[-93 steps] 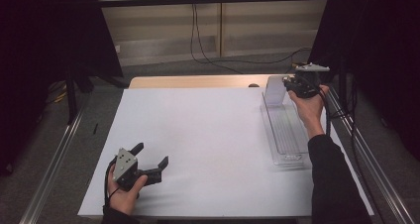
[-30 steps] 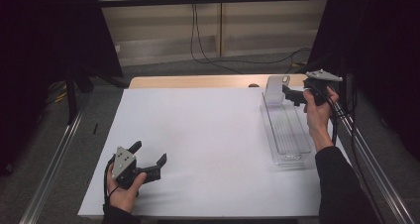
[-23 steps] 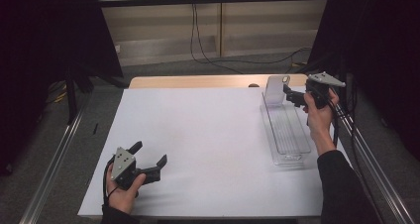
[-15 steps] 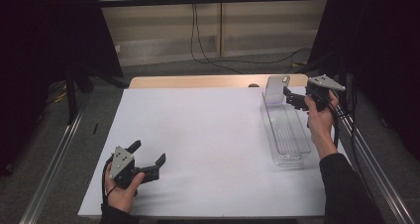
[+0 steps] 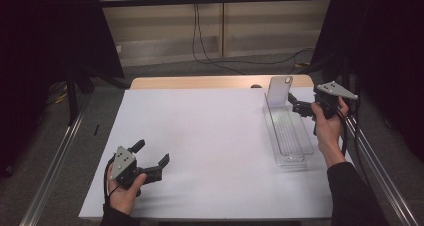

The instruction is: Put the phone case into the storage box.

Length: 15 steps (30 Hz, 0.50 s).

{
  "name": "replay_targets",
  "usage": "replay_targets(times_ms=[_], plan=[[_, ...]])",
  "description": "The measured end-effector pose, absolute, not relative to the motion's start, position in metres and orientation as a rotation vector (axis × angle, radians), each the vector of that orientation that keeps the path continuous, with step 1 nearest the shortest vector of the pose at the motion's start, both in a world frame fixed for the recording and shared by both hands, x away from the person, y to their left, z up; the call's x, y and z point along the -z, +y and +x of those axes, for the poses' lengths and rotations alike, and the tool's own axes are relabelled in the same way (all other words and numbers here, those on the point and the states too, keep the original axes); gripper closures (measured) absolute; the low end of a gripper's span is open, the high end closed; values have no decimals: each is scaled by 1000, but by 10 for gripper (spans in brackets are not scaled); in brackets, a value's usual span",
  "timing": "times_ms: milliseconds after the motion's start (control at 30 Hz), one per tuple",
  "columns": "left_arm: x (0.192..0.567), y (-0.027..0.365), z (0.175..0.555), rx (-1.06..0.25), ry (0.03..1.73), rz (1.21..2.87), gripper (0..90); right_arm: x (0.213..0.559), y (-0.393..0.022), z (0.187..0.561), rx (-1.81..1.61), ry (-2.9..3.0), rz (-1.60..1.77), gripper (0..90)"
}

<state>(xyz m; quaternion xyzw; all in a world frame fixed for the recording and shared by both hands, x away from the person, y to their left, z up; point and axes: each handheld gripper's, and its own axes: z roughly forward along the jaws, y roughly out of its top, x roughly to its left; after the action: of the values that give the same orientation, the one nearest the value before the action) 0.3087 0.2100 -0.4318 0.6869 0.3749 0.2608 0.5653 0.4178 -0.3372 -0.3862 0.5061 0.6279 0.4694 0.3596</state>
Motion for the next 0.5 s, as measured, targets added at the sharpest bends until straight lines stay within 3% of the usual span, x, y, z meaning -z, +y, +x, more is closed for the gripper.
replay_targets(times_ms=[500], plan=[[429, 212, 303, -622, 887, 1614, 30, 386, -338, 387, -1209, 1607, 1252, 9]])
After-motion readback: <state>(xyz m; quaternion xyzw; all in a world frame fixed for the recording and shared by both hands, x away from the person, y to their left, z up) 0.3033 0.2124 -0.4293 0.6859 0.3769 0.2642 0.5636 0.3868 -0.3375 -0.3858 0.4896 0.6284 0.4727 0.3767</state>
